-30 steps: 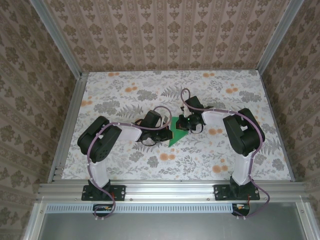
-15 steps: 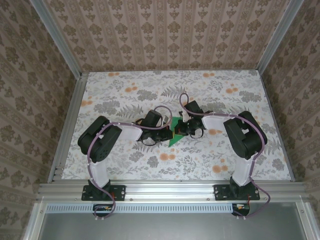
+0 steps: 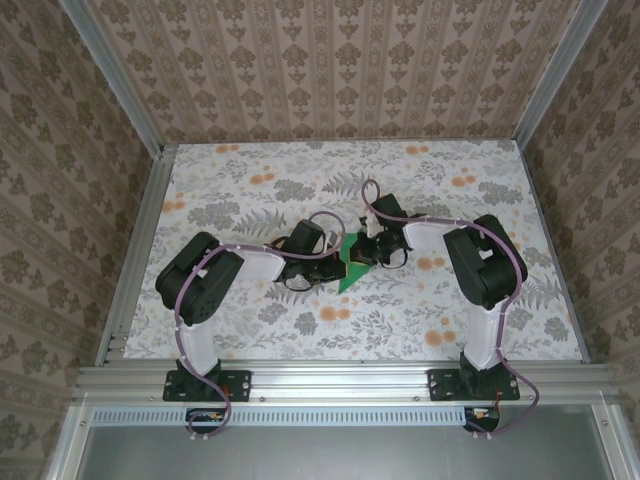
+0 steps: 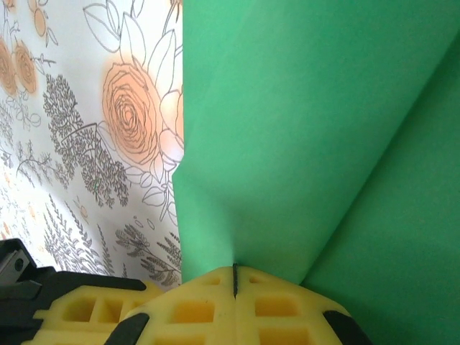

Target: Fold a paper plane with a square sheet of paper (pick it up from the middle)

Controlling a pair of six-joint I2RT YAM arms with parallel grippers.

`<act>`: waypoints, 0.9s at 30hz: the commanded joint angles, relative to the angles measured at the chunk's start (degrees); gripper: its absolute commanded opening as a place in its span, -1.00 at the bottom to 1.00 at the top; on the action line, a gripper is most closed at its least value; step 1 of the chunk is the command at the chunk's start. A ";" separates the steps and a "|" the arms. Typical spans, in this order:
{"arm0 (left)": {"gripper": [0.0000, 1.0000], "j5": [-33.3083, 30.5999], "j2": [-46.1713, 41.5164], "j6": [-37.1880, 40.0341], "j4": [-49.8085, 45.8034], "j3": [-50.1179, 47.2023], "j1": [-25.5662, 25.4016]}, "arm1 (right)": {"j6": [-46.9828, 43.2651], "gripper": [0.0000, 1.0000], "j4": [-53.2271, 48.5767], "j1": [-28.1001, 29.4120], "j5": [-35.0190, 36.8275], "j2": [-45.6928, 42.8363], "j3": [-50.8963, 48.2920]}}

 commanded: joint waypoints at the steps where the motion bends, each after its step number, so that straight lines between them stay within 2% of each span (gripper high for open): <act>1: -1.00 -2.89 3.88 1.83 -11.21 -3.32 -0.96 | -1.38 -0.93 0.49 -2.15 5.14 2.31 2.41; 19: -1.00 -2.52 4.03 1.87 -10.72 -3.90 -0.96 | -2.22 -0.92 -0.68 -7.51 4.78 7.77 9.62; 27: -1.00 -2.49 3.98 1.92 -10.77 -3.70 -0.92 | -2.64 -0.92 -1.43 -10.01 7.67 9.23 13.06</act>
